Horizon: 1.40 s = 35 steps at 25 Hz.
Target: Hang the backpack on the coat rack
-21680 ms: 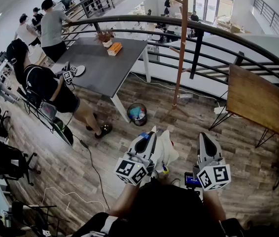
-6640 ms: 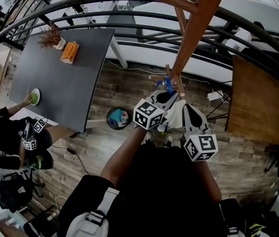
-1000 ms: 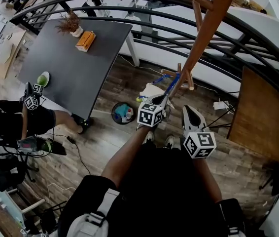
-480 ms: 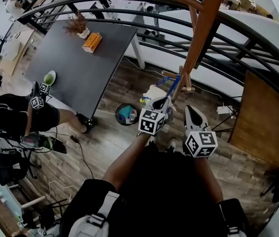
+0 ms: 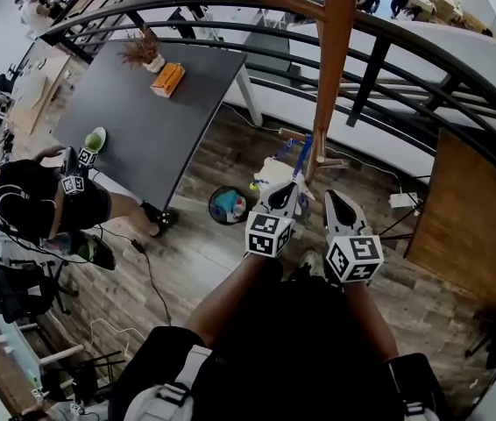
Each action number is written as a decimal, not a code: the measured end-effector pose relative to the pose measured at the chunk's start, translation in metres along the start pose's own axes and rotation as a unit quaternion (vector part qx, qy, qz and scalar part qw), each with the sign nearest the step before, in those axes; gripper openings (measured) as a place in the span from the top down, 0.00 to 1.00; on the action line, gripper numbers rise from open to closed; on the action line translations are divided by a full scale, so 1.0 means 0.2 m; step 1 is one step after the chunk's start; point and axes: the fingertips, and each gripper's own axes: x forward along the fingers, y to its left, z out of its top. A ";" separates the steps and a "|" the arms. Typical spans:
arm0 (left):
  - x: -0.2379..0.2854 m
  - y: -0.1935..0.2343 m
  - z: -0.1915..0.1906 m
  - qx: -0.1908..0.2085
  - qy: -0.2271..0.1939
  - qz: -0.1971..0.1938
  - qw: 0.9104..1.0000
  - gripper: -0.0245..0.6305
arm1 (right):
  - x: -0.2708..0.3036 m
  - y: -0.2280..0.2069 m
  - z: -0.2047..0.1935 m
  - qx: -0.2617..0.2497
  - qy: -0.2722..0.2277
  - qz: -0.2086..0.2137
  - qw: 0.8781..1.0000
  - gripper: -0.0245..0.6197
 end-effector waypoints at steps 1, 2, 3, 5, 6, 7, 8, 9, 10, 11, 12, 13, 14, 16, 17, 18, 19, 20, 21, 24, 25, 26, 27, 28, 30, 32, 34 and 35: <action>-0.01 -0.02 0.00 -0.002 -0.001 0.002 1.000 0.95 | -0.01 0.00 0.00 0.002 0.001 0.002 1.000 0.95; -0.02 -0.03 0.00 -0.005 -0.001 0.004 1.000 0.95 | -0.02 -0.01 -0.01 0.004 0.002 0.004 1.000 0.95; -0.03 -0.04 -0.01 -0.007 -0.001 0.006 1.000 0.95 | -0.02 -0.01 -0.01 0.005 0.002 0.006 1.000 0.94; -0.05 -0.06 -0.01 -0.010 -0.002 0.012 1.000 0.95 | -0.03 -0.02 -0.02 0.007 0.005 0.013 1.000 0.94; -0.06 -0.07 -0.01 -0.011 -0.002 0.016 1.000 0.95 | -0.04 -0.02 -0.03 0.006 0.007 0.016 1.000 0.94; -0.07 -0.08 -0.01 -0.012 -0.003 0.019 1.000 0.95 | -0.05 -0.02 -0.04 0.006 0.009 0.019 1.000 0.94; -0.08 -0.09 0.00 -0.012 -0.005 0.021 1.000 0.95 | -0.05 -0.02 -0.05 0.006 0.011 0.022 1.000 0.94; -0.09 -0.11 0.00 -0.010 -0.007 0.021 1.000 0.95 | -0.06 -0.02 -0.05 0.006 0.012 0.023 1.000 0.94; -0.10 -0.12 0.02 -0.007 -0.011 0.021 1.000 0.95 | -0.07 -0.02 -0.06 0.006 0.013 0.023 1.000 0.94; -0.11 -0.14 0.03 -0.004 -0.015 0.020 1.000 0.95 | -0.07 -0.02 -0.06 0.006 0.014 0.023 1.000 0.94; -0.11 -0.15 0.04 -0.002 -0.020 0.020 1.000 0.95 | -0.08 -0.02 -0.06 0.006 0.014 0.023 1.000 0.94; -0.12 -0.15 0.05 0.000 -0.024 0.020 1.000 0.95 | -0.08 -0.02 -0.06 0.006 0.013 0.023 1.000 0.94; -0.13 -0.15 0.05 0.003 -0.026 0.022 0.999 0.95 | -0.08 -0.01 -0.06 0.006 0.012 0.023 1.000 0.94; -0.15 -0.14 0.04 0.009 -0.027 0.026 0.999 0.95 | -0.08 0.01 -0.06 0.007 0.010 0.022 1.000 0.94; -0.16 -0.14 0.04 0.010 -0.027 0.027 0.999 0.95 | -0.09 0.02 -0.06 0.007 0.008 0.022 1.000 0.94; -0.17 -0.13 0.04 0.008 -0.028 0.026 0.999 0.95 | -0.09 0.03 -0.05 0.006 0.006 0.021 1.000 0.94; -0.18 -0.13 0.05 0.008 -0.030 0.025 0.999 0.95 | -0.10 0.04 -0.05 0.003 0.004 0.020 1.000 0.94; -0.18 -0.13 0.06 0.009 -0.033 0.024 0.999 0.95 | -0.10 0.05 -0.05 0.001 0.003 0.018 1.000 0.94; -0.19 -0.12 0.07 0.010 -0.035 0.023 0.999 0.95 | -0.10 0.05 -0.04 -0.001 0.002 0.015 1.000 0.95; -0.22 -0.09 0.10 0.011 -0.042 0.021 0.999 0.95 | -0.10 0.07 -0.04 -0.007 0.000 0.004 1.000 0.94; -0.24 -0.07 0.10 0.009 -0.045 0.021 0.999 0.95 | -0.10 0.08 -0.04 -0.009 -0.001 -0.001 1.000 0.95; -0.25 -0.05 0.11 0.006 -0.047 0.021 0.999 0.95 | -0.10 0.09 -0.03 -0.011 -0.003 -0.005 1.000 0.94; -0.27 -0.04 0.12 0.004 -0.050 0.020 0.999 0.95 | -0.09 0.10 -0.03 -0.013 -0.004 -0.008 1.000 0.94; -0.28 -0.03 0.13 0.004 -0.053 0.018 0.998 0.95 | -0.09 0.11 -0.02 -0.016 -0.006 -0.010 1.000 0.94; -0.31 -0.02 0.16 0.008 -0.059 0.010 0.998 0.95 | -0.08 0.14 -0.02 -0.019 -0.008 -0.014 1.000 0.94; -0.35 -0.01 0.17 0.011 -0.061 0.001 0.998 0.95 | -0.07 0.18 -0.02 -0.020 -0.011 -0.019 1.000 0.94; -0.40 0.00 0.16 0.010 -0.062 -0.005 0.998 0.95 | -0.09 0.23 -0.03 -0.020 -0.014 -0.024 0.999 0.94; -0.43 0.01 0.15 0.010 -0.063 -0.007 0.998 0.95 | -0.10 0.26 -0.04 -0.021 -0.016 -0.025 0.999 0.94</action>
